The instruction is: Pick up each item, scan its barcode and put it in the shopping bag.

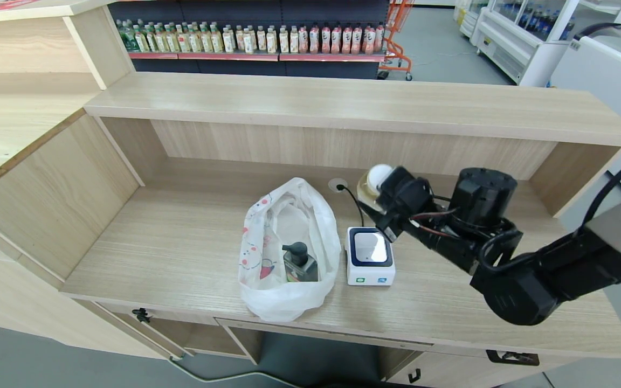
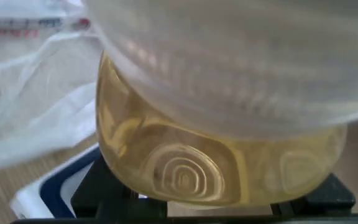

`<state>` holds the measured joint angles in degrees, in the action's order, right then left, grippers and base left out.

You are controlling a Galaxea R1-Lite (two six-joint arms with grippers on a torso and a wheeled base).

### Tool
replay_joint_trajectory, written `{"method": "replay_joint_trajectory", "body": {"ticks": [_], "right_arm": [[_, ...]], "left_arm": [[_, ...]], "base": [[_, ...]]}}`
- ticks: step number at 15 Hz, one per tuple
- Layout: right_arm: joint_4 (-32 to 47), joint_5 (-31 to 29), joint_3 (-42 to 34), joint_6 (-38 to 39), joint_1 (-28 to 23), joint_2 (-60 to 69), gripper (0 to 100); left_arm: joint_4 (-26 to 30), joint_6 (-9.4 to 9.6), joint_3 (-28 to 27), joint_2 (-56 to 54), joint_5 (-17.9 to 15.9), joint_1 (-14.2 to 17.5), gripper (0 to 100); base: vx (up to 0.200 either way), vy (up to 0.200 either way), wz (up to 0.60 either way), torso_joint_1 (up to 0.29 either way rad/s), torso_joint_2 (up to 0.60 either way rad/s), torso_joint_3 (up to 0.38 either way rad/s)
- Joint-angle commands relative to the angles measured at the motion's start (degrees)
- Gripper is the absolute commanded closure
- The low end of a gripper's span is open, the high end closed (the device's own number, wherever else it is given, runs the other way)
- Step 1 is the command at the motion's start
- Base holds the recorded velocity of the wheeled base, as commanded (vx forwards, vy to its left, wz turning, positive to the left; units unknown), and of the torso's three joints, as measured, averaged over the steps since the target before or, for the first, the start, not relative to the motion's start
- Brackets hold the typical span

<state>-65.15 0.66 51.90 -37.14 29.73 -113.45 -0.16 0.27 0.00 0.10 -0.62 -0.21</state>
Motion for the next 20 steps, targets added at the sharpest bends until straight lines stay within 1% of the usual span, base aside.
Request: {"method": "replay_joint_trajectory", "body": {"ticks": [1, 2, 3, 4, 5, 7, 8, 10, 15, 17, 20], "right_arm": [[12.0, -8.6, 8.5, 14.6, 2.6, 9.4, 100], [13.7, -9.4, 8.7, 18.2, 2.3, 10.1, 100], [15.4, -10.1, 8.1, 24.0, 1.2, 11.2, 100], [16.1, -10.2, 7.4, 27.7, 0.9, 12.0, 100], [17.2, -10.1, 6.6, 30.7, 0.1, 12.8, 100], [18.6, -9.7, 5.7, 34.2, -0.4, 13.1, 100], [18.6, -9.5, 5.4, 35.5, -0.7, 12.7, 100], [18.3, -6.7, 4.7, 36.4, -1.7, 10.6, 100], [16.3, -1.7, 4.5, 38.4, -2.3, 3.8, 100], [14.6, 2.1, 2.8, 39.6, -2.6, 1.1, 100], [8.9, 5.8, -0.9, 39.8, -3.9, -2.7, 100]], "left_arm": [[0.0, 0.00, 0.0, 0.0, 0.0, 0.0, 0], [0.0, 0.00, 0.0, 0.0, 0.0, 0.0, 0], [0.0, 0.08, 0.0, 0.1, 0.0, 0.0, 0], [0.0, -0.09, 0.0, 0.0, 0.0, 0.0, 0], [0.0, 0.00, 0.0, 0.0, 0.0, 0.0, 0], [0.0, 0.00, 0.0, 0.0, 0.0, 0.0, 0], [0.0, 0.00, 0.0, 0.0, 0.0, 0.0, 0], [0.0, 0.00, 0.0, 0.0, 0.0, 0.0, 0], [0.0, 0.00, 0.0, 0.0, 0.0, 0.0, 0], [0.0, -0.09, 0.0, 0.0, 0.0, 0.0, 0], [0.0, -0.27, 0.0, 0.0, 0.0, 0.0, 0]], "base": [[0.000, 0.000, 0.00, 0.000, 0.00, 0.000], [0.000, 0.000, 0.00, 0.000, 0.00, 0.000], [0.000, 0.000, 0.00, 0.000, 0.00, 0.000], [0.000, 0.200, 0.00, -0.002, 0.00, -0.002], [0.000, 0.200, 0.00, -0.002, 0.00, 0.002], [0.000, 0.200, 0.00, -0.005, 0.00, 0.005], [0.000, 0.200, 0.00, 0.036, 0.01, -0.017], [0.000, 0.200, 0.00, -0.012, 0.00, 0.002], [0.000, 0.000, 0.00, 0.000, 0.00, 0.000], [0.000, 0.000, 0.00, 0.000, 0.00, 0.000], [0.000, 0.000, 0.00, 0.000, 0.00, 0.000]]}}
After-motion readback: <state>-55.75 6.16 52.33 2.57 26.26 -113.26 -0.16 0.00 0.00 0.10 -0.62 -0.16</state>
